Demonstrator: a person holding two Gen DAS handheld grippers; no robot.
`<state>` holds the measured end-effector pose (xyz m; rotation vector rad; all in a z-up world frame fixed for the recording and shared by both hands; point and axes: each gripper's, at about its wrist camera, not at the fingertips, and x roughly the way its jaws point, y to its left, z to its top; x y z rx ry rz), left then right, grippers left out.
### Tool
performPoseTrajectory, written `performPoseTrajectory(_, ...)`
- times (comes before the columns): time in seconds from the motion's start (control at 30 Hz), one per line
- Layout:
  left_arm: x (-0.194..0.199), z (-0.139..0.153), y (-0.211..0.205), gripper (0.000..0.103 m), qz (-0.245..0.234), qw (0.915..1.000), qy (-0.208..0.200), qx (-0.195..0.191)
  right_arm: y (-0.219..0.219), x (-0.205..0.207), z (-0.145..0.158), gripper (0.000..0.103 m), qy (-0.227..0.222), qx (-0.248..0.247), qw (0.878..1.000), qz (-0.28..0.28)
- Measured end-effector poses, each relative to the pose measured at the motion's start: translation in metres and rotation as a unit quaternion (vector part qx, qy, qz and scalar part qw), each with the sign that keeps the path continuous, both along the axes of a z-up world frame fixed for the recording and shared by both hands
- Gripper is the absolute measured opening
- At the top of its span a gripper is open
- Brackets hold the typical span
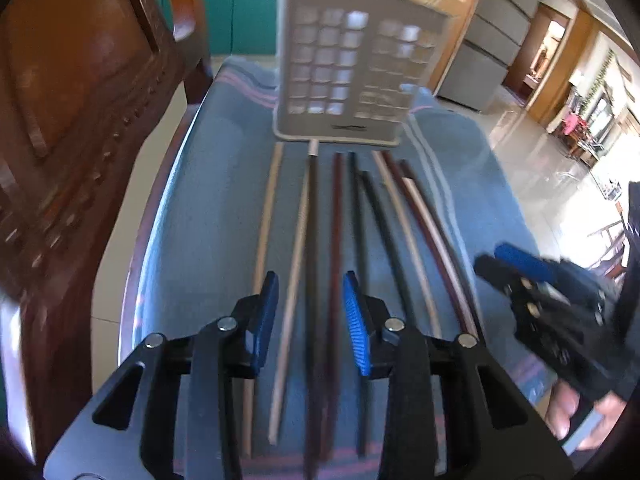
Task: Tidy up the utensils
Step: 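Grasp a light wooden chopstick with the left tool while the right tool grasps a dark chopstick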
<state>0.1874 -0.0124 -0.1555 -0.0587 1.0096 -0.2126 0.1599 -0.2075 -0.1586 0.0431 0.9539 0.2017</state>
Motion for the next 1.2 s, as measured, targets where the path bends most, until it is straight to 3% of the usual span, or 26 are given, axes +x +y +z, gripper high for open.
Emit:
performPoseTrajectory(0.13,0.022,-0.013,0.003,0.029,0.014,0.9996,0.024,0.008,-0.002,0.013,-0.011,0.035,0.029,0.01,1.0,-0.005)
performPoseTrajectory(0.33,0.031,-0.014,0.007,0.029,0.015,0.9994,0.03,-0.004,0.006,0.014,-0.011,0.035,0.024,-0.012,1.0,0.01)
performPoseTrajectory(0.43,0.028,-0.019,0.005,0.027,0.002,0.9971,0.062,-0.044,0.013,0.016,-0.012,0.035,0.022,-0.042,0.999,0.016)
performPoseTrajectory(0.57,0.02,-0.02,0.0,0.027,-0.018,0.9963,0.063,-0.055,0.014,0.014,-0.014,0.033,0.024,-0.066,0.997,0.017)
performPoseTrajectory(0.73,-0.007,-0.017,-0.008,0.026,-0.061,0.9906,0.081,-0.091,0.002,0.009,-0.011,0.033,0.032,-0.047,0.998,0.016)
performPoseTrajectory(0.97,0.007,0.004,0.008,0.031,-0.009,0.9986,0.022,-0.046,-0.002,0.013,-0.01,0.033,0.031,-0.037,0.999,0.013)
performPoseTrajectory(1.2,0.066,-0.003,0.012,0.031,0.027,0.999,0.033,-0.008,0.012,0.04,-0.007,0.033,0.02,-0.064,0.998,0.022)
